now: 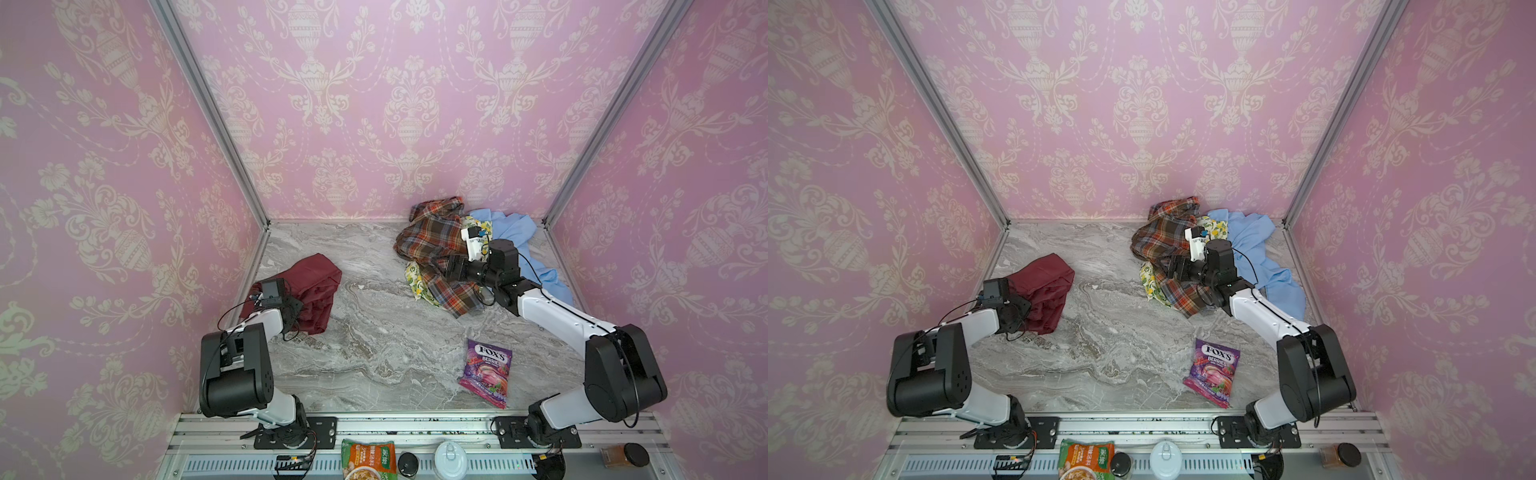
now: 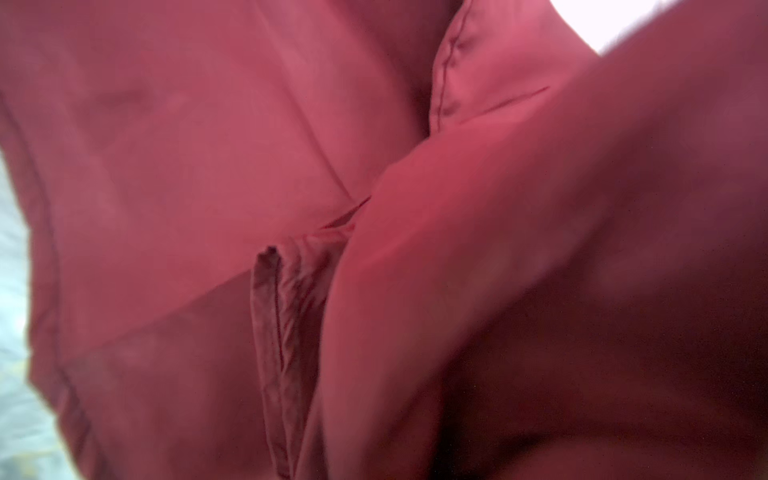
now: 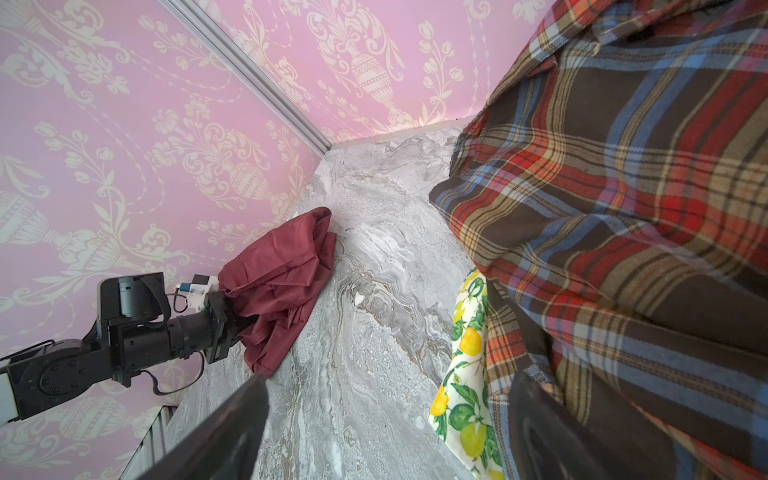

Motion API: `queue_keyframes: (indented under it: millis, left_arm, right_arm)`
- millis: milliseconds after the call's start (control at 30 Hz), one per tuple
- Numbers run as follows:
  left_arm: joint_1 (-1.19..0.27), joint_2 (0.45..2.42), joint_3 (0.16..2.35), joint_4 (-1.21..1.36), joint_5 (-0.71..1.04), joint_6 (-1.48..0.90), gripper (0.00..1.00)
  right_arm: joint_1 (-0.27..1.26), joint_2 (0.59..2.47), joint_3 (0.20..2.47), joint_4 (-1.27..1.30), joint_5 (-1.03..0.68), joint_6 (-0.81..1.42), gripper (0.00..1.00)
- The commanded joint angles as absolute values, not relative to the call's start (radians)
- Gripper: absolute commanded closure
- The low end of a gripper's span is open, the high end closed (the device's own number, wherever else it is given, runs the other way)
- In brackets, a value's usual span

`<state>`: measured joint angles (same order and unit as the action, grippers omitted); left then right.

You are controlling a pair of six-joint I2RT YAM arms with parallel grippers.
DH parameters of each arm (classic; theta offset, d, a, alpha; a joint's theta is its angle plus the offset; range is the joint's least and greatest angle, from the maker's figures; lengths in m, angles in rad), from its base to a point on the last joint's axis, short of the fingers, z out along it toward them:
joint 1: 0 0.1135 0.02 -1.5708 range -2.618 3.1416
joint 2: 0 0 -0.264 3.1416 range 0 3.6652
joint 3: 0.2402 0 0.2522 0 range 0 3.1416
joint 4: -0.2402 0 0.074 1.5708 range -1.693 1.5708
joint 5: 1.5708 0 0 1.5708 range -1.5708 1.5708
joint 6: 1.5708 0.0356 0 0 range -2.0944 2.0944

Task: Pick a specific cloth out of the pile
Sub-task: 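Lower the maroon cloth onto the table beside the pile with the left gripper, then open the left gripper to release the maroon cloth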

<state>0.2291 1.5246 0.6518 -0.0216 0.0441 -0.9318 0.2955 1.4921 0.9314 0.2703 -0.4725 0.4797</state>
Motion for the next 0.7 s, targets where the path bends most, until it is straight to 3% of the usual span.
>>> queue_keyframes:
  millis: [0,267,667]
  left_arm:
    - [0.175,1.561,0.649,-0.007,0.050,-1.117,1.00]
    - [0.063,1.659,0.719,0.070,-0.078,-1.377,1.00]
    - [0.040,1.821,0.916,0.057,-0.157,-1.536,1.00]
  right_arm:
    - [0.304,1.476,0.960,0.245,-0.471,0.505,0.08]
    - [0.304,1.469,0.983,0.184,-0.457,0.469,0.08]
    - [0.302,1.479,1.021,0.134,-0.450,0.441,0.08]
